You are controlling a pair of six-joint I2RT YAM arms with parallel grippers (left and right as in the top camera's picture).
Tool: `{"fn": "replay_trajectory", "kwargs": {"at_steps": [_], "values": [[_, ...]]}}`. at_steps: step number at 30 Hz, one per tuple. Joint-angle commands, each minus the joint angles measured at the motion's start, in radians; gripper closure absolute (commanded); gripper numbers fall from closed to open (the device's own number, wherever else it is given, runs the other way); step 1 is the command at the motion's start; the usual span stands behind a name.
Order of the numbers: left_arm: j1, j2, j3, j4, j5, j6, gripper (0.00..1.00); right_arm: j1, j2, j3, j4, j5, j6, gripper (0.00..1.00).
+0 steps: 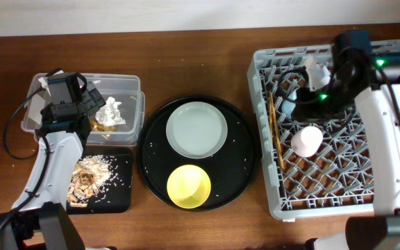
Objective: Sort waste into correct bins and load items into the dishwasher rack
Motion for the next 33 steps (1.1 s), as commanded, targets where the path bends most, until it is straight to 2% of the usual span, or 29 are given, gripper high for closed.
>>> {"fn": "replay_trajectory", "kwargs": {"at_steps": [1, 3, 7, 11, 13, 16, 18, 21, 22, 25, 27, 28, 30, 33], "values": [[0.003, 0.005, 0.007, 0.002, 0.003, 0.005, 0.01, -0.006, -0.003, -0.007, -0.003, 0.291, 0.167, 0.96], [0.003, 0.005, 0.007, 0.002, 0.003, 0.005, 0.01, -0.02, -0.001, -0.055, 0.003, 0.295, 0.167, 0.96], [0.003, 0.005, 0.007, 0.002, 0.003, 0.005, 0.0, -0.027, 0.0, -0.253, 0.119, 0.296, 0.167, 0.96], [0.003, 0.005, 0.007, 0.002, 0.003, 0.005, 0.01, -0.065, 0.0, -0.481, 0.357, 0.298, 0.175, 0.96], [0.003, 0.005, 0.007, 0.002, 0.003, 0.005, 0.01, -0.084, 0.0, -0.537, 0.421, 0.297, 0.175, 0.96], [0.003, 0.005, 0.007, 0.002, 0.003, 0.005, 0.01, -0.084, -0.006, -0.494, 0.392, 0.286, 0.175, 0.96], [0.003, 0.005, 0.007, 0.002, 0.003, 0.005, 0.01, -0.084, -0.006, -0.379, 0.317, 0.217, 0.172, 0.96], [0.003, 0.005, 0.007, 0.002, 0.003, 0.005, 0.0, -0.082, -0.006, -0.148, 0.121, -0.033, 0.058, 0.89], [0.003, 0.005, 0.007, 0.002, 0.003, 0.005, 0.0, -0.082, -0.008, -0.097, 0.067, -0.052, 0.056, 0.88], [0.003, 0.005, 0.007, 0.002, 0.003, 0.005, 0.01, -0.043, -0.014, -0.077, 0.007, -0.052, 0.056, 0.85], [0.003, 0.005, 0.007, 0.002, 0.003, 0.005, 0.01, 0.045, -0.014, -0.078, 0.01, -0.052, 0.057, 0.77], [0.003, 0.005, 0.007, 0.002, 0.003, 0.005, 0.01, 0.114, -0.014, -0.078, 0.028, -0.059, 0.058, 0.67], [0.003, 0.005, 0.007, 0.002, 0.003, 0.005, 0.01, 0.208, -0.012, -0.078, 0.057, -0.137, 0.058, 0.27], [0.003, 0.005, 0.007, 0.002, 0.003, 0.005, 0.01, 0.364, -0.011, -0.079, 0.084, -0.159, 0.076, 0.27]]}}
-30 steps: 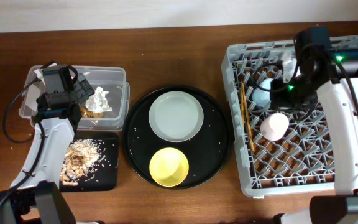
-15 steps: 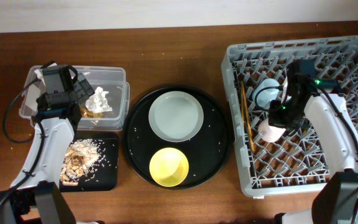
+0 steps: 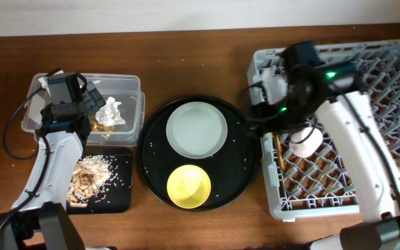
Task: Sort waste into correct bins and load items into the dishwasher rack
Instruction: 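Move the right gripper to the yellow bowl and grasp its rim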
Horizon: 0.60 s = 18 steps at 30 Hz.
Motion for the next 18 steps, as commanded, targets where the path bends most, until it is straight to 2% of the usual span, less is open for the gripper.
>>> {"fn": "replay_trajectory", "kwargs": {"at_steps": [1, 5, 9, 11, 13, 15, 18], "values": [[0.003, 0.005, 0.007, 0.002, 0.003, 0.005, 0.01, 0.158, -0.004, 0.006, 0.027, -0.047, 0.021, 0.28], [0.003, 0.005, 0.007, 0.002, 0.004, 0.005, 0.01, 0.393, -0.004, -0.083, 0.196, -0.034, 0.099, 0.37], [0.003, 0.005, 0.007, 0.002, 0.003, 0.005, 0.01, 0.563, -0.004, -0.328, 0.499, -0.033, 0.114, 0.46], [0.003, 0.005, 0.007, 0.002, 0.003, 0.005, 0.01, 0.614, -0.004, -0.455, 0.627, 0.083, 0.117, 0.53], [0.003, 0.005, 0.007, 0.002, 0.003, 0.005, 0.01, 0.613, -0.004, -0.475, 0.64, 0.162, 0.129, 0.52], [0.003, 0.005, 0.007, 0.002, 0.003, 0.005, 0.01, 0.619, -0.003, -0.475, 0.667, 0.023, 0.129, 0.52], [0.003, 0.005, 0.007, 0.002, 0.004, 0.005, 0.01, 0.69, 0.027, -0.497, 0.713, 0.052, 0.133, 0.51]]}}
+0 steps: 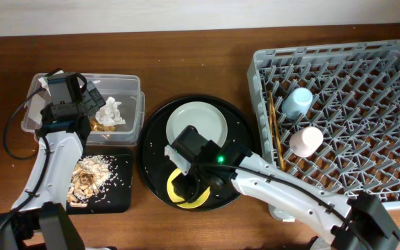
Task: Sort waste into correct bins and load items into the dishwasher rack
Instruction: 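Move the right gripper to the yellow bowl and grasp its rim, then carry the yellow bowl to the rack's back right and release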
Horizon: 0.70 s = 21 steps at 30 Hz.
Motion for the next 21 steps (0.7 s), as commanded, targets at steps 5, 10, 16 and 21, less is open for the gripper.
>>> {"fn": "replay_trajectory", "kwargs": {"at_steps": [5, 10, 16, 21], "values": [[0.003, 0.005, 0.007, 0.002, 0.004, 0.005, 0.01, 0.105, 0.179, -0.029, 0.18, 0.105, 0.005, 0.48], [0.003, 0.005, 0.007, 0.002, 0.004, 0.005, 0.01, 0.106, 0.213, -0.029, 0.182, 0.148, 0.007, 0.63], [0.003, 0.005, 0.007, 0.002, 0.003, 0.005, 0.01, 0.106, 0.227, -0.029, 0.156, 0.147, 0.02, 0.73], [0.003, 0.005, 0.007, 0.002, 0.003, 0.005, 0.01, 0.106, 0.227, -0.029, 0.137, 0.148, 0.02, 0.73]]}}
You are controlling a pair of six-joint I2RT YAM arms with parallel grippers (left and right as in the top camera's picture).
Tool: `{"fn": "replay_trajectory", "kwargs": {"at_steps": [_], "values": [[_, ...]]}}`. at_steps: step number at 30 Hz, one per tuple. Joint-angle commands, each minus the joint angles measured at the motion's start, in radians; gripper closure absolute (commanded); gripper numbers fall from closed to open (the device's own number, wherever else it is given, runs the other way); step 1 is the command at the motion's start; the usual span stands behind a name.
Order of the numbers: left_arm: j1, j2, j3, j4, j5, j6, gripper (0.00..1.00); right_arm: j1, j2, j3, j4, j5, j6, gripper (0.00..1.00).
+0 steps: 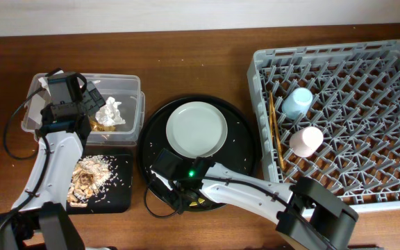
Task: Sort waste into correct bins and load items into the dishwasher rack
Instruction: 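Carry the yellow bowl to the rack's back right and release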
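A pale green plate [196,130] lies on the round black tray [240,135]. My right gripper [171,187] is low over the tray's front left part. It covers the yellow bowl there, and only a sliver of the yellow bowl [201,202] shows. Its fingers are hidden under the wrist. The grey dishwasher rack [353,173] holds a blue cup [298,102], a pinkish cup [306,140] and chopsticks [276,135]. My left gripper [91,97] hangs over the clear bin [127,82]; its jaw state is unclear.
The clear bin holds crumpled white paper [110,109] and a gold wrapper [103,126]. A black square bin [117,191] in front of it holds food scraps. White crumbs are scattered over the round tray. The rack fills the right side of the table.
My right arm has shifted toward the front left of the round tray and now hides nearly all of the yellow bowl. The left arm and everything else are unchanged.
My right gripper was first deep in the rack by the blue cup. Then it was at the rack's left edge. Then it was over the yellow bowl on the tray, the cup left lying in the rack. Now it sits lower and further left on the bowl.
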Motion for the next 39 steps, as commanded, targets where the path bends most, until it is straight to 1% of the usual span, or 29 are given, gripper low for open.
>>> {"fn": "replay_trajectory", "kwargs": {"at_steps": [1, 2, 4, 6, 7, 8, 10, 11, 12, 13, 15, 17, 18, 20, 21, 22, 23, 24, 26, 28, 29, 30, 31, 32, 35, 36, 37, 38, 39], "values": [[0.003, 0.005, 0.007, 0.002, 0.003, 0.005, 0.01, 0.006, 0.01, -0.004, -0.003, 0.016, 0.001, 0.77], [0.003, 0.005, 0.007, 0.002, 0.004, 0.005, 0.0, 0.006, 0.01, -0.004, -0.003, 0.015, 0.001, 0.89], [0.003, 0.005, 0.007, 0.002, 0.004, 0.005, 0.01, 0.005, 0.006, 0.005, -0.004, 0.01, 0.001, 0.96], [0.003, 0.005, 0.007, 0.002, 0.003, 0.005, 0.01, 0.003, -0.04, 0.087, -0.069, -0.059, 0.0, 0.96], [0.003, 0.005, 0.007, 0.002, 0.004, 0.005, 0.01, -0.003, -0.074, 0.146, -0.127, -0.06, 0.0, 0.96], [0.003, 0.005, 0.007, 0.002, 0.003, 0.005, 0.01, -0.025, -0.119, 0.232, -0.207, -0.06, 0.0, 0.96], [0.003, 0.005, 0.007, 0.002, 0.003, 0.005, 0.01, -0.119, -0.211, 0.392, -0.364, -0.062, 0.0, 0.96], [0.003, 0.005, 0.007, 0.002, 0.004, 0.005, 0.01, -0.203, -0.257, 0.453, -0.417, -0.068, 0.0, 0.96], [0.003, 0.005, 0.007, 0.002, 0.003, 0.005, 0.01, -0.307, -0.301, 0.483, -0.431, -0.101, -0.023, 0.96], [0.003, 0.005, 0.007, 0.002, 0.004, 0.005, 0.01, -0.414, -0.331, 0.495, -0.431, -0.194, -0.075, 0.96], [0.003, 0.005, 0.007, 0.002, 0.004, 0.005, 0.01, -0.751, -0.359, 0.498, -0.422, -0.511, -0.164, 0.96], [0.003, 0.005, 0.007, 0.002, 0.003, 0.005, 0.01, -1.098, -0.319, 0.498, -0.397, -0.778, -0.261, 0.96], [0.003, 0.005, 0.007, 0.002, 0.003, 0.005, 0.01, -1.245, -0.279, 0.498, -0.369, -0.885, -0.298, 0.96], [0.003, 0.005, 0.007, 0.002, 0.004, 0.005, 0.01, -1.453, -0.164, 0.498, -0.303, -1.075, -0.329, 0.96], [0.003, 0.005, 0.007, 0.002, 0.004, 0.005, 0.01, -1.511, -0.103, 0.498, -0.264, -1.159, -0.351, 0.96], [0.003, 0.005, 0.007, 0.002, 0.003, 0.005, 0.01, -1.571, 0.002, 0.498, -0.18, -1.288, -0.352, 0.96], [0.003, 0.005, 0.007, 0.002, 0.003, 0.005, 0.01, -1.593, 0.06, 0.498, -0.119, -1.358, -0.338, 0.96], [0.003, 0.005, 0.007, 0.002, 0.003, 0.005, 0.01, -1.62, 0.163, 0.498, -0.015, -1.358, -0.311, 0.96], [0.003, 0.005, 0.007, 0.002, 0.003, 0.005, 0.01, -1.633, 0.28, 0.498, 0.078, -1.358, -0.311, 0.96], [0.003, 0.005, 0.007, 0.002, 0.003, 0.005, 0.01, -1.638, 0.318, 0.497, 0.086, -1.358, -0.311, 0.96], [0.003, 0.005, 0.007, 0.002, 0.003, 0.005, 0.01, -1.646, 0.317, 0.497, 0.086, -1.358, -0.281, 0.94], [0.003, 0.005, 0.007, 0.002, 0.004, 0.005, 0.01, -1.669, 0.317, 0.496, 0.072, -1.356, -0.226, 0.94], [0.003, 0.005, 0.007, 0.002, 0.003, 0.005, 0.01, -1.693, 0.317, 0.496, 0.013, -1.331, -0.224, 0.94], [0.003, 0.005, 0.007, 0.002, 0.004, 0.005, 0.01, -1.727, 0.317, 0.496, -0.07, -1.25, -0.224, 0.94], [0.003, 0.005, 0.007, 0.002, 0.003, 0.005, 0.01, -1.793, 0.317, 0.496, -0.226, -1.024, -0.224, 0.95], [0.003, 0.005, 0.007, 0.002, 0.004, 0.005, 0.01, -1.817, 0.317, 0.496, -0.271, -1.024, -0.19, 0.94], [0.003, 0.005, 0.007, 0.002, 0.003, 0.005, 0.01, -1.851, 0.317, 0.496, -0.321, -1.025, -0.108, 0.78], [0.003, 0.005, 0.007, 0.002, 0.003, 0.005, 0.01, -1.872, 0.313, 0.496, -0.358, -1.026, -0.109, 0.73], [0.003, 0.005, 0.007, 0.002, 0.003, 0.005, 0.01, -1.903, 0.308, 0.496, -0.399, -1.023, -0.116, 0.63]]}}
